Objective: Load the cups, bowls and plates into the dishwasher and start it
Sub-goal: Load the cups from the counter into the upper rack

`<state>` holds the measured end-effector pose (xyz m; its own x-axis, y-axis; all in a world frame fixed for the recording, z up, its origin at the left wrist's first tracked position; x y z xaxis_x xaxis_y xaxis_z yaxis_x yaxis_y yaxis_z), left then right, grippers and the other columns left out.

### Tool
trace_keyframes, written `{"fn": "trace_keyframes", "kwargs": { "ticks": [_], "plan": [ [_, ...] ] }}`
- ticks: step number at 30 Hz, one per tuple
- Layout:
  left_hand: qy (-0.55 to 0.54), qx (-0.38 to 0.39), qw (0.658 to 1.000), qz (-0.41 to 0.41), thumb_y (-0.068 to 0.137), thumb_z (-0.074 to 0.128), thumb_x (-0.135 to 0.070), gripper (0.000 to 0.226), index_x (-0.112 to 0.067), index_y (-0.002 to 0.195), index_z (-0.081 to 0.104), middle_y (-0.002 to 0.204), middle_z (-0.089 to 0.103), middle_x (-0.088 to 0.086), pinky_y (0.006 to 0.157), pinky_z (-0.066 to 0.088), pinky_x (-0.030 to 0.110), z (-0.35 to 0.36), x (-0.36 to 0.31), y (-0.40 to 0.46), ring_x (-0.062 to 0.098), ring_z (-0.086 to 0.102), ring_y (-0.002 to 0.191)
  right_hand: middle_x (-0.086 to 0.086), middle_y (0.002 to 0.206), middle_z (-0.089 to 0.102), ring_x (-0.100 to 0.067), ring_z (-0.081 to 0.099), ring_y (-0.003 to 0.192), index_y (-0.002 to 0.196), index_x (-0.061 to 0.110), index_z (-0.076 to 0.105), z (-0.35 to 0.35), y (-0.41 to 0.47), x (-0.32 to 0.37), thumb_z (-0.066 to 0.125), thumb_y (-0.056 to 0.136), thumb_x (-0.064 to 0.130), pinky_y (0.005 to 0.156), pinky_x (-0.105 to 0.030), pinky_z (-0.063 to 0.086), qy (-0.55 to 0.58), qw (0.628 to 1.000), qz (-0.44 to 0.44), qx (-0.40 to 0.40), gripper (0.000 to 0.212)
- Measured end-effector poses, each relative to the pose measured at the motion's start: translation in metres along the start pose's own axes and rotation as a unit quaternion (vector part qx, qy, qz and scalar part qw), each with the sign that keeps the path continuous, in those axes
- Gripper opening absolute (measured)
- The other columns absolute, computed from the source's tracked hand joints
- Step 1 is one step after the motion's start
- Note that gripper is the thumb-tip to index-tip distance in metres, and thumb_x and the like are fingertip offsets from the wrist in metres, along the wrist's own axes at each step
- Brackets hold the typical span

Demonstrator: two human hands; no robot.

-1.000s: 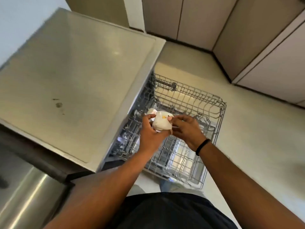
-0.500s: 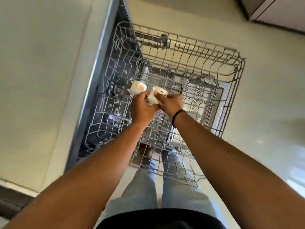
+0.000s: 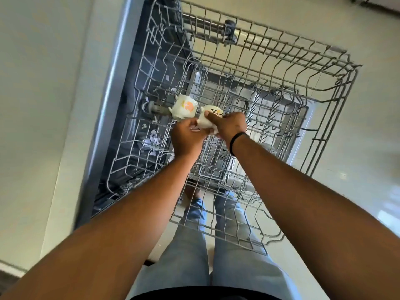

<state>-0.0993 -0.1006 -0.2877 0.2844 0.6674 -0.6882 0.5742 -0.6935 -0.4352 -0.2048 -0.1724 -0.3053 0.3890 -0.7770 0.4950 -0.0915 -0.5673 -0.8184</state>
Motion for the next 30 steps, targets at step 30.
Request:
{"fn": "trace_keyframes", "kwargs": {
  "ticks": [30],
  "plan": [
    [-0.181,0.051,0.982,-0.017,0.085,0.080,-0.028,0.031,-0.018,0.113,0.072,0.110,0.074,0.002,0.084,0.060,0.043,-0.214,-0.048,-0.180,0.021,0.073,0.097,-0.011,0.084,0.068,-0.021,0.056,0.067,0.089,0.011,0.064,-0.111,-0.181,0.069,0.067,0.092,0.030,0.057,-0.029,0.042,0.080,0.983,-0.165,0.025,0.019]
  ]
}}
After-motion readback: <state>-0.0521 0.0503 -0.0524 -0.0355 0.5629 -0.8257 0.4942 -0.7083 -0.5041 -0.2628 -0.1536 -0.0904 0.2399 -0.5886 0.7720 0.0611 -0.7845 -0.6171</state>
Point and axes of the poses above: each hand's wrist, its own y-axis towards the middle knuckle, its own z-axis out of the palm, x = y × z, the point moved 1 cm from there along y, towards the middle knuckle
